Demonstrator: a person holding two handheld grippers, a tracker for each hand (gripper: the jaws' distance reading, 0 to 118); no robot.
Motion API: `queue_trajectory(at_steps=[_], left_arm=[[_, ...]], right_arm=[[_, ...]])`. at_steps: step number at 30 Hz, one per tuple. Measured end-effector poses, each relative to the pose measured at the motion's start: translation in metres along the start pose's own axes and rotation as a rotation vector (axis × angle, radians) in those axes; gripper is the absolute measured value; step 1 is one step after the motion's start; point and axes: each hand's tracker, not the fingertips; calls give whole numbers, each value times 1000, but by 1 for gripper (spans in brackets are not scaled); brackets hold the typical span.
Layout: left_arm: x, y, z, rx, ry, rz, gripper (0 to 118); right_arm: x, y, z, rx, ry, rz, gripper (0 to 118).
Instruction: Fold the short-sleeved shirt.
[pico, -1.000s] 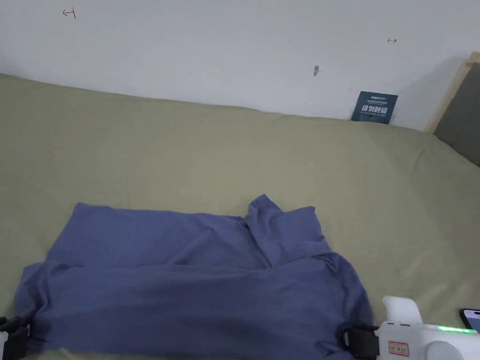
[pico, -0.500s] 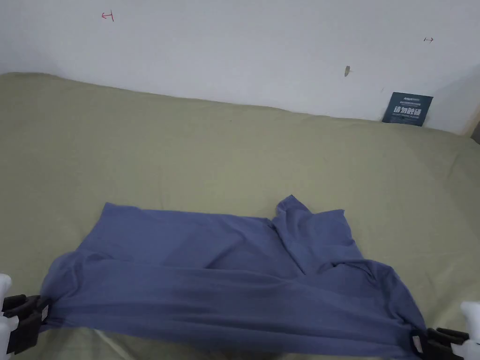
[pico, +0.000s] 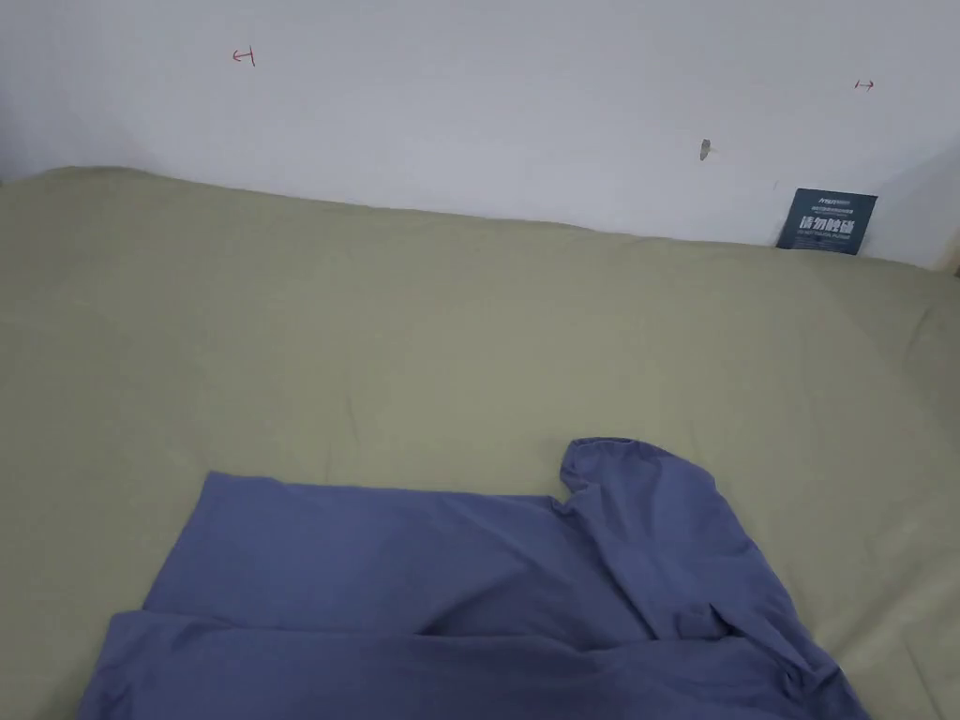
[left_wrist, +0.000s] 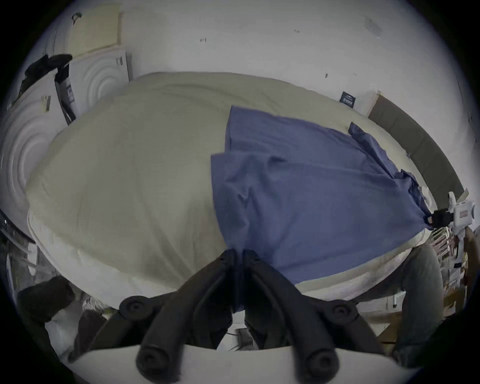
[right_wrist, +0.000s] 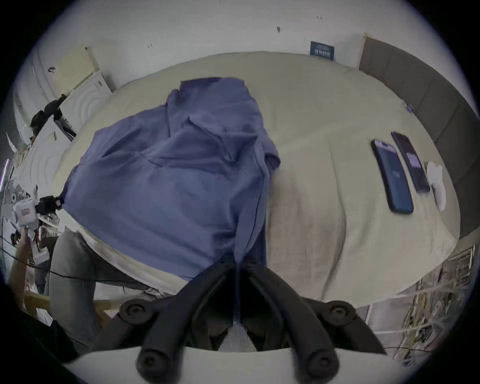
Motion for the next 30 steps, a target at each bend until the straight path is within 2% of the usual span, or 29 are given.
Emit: queue_trajectory(at_steps=[1,2,3,4,5,6,7,8,10,12,14,15,16,17,18,19,20,23,25,26,29,30], left_arm=[[0,-3,-4,-1,0,12,10],[-1,-5,-6,6,-6,22,18],[-1,-6,-4,22,-3,30,39],[-4,-4,0,36,-6,62,60],[-7,-4,4,38,5,103,75],[-10,-5,9,41,19,144,75],[-9,-6,18,71,92,181,76],[-7,-6,35,138,113,206,75],[5,-3,70,308,79,222,75],[23,2,99,458,88,197,75],[48,8,124,582,124,133,74],[56,9,131,617,128,109,66],[68,12,138,665,146,77,48],[78,15,142,690,160,46,14],[85,18,144,689,151,15,0],[93,24,141,674,186,-21,0],[92,27,136,658,136,-47,0],[96,43,126,640,111,-41,0],[95,64,118,640,101,-41,0],[89,79,108,610,49,-28,6],[71,137,62,474,-33,-13,68],[64,152,47,435,-36,2,74]], right_arm=[[1,0,-3,-10,-1,-23,11],[2,0,-3,-5,1,-40,32],[1,0,-2,-2,0,-52,75],[-1,0,3,-26,-59,-49,95],[-4,1,7,-28,-108,-20,93],[-6,0,18,11,-135,-1,91],[-8,0,32,68,-130,9,89],[-11,2,47,126,-126,-4,87],[-25,1,76,336,-122,-28,87],[-39,-1,98,540,-78,-10,87],[-61,-3,114,764,-94,6,85],[-69,-3,118,821,-85,30,76],[-76,-2,121,850,-73,74,64],[-84,0,119,864,-81,121,48],[-91,3,117,861,-121,153,12],[-99,6,112,851,-181,188,0],[-105,6,110,862,-212,207,0],[-106,13,103,841,-118,153,0],[-107,18,99,842,-114,142,0],[-106,22,97,840,-107,140,0],[-104,33,91,833,-89,143,0],[-103,35,90,831,-84,146,0]])
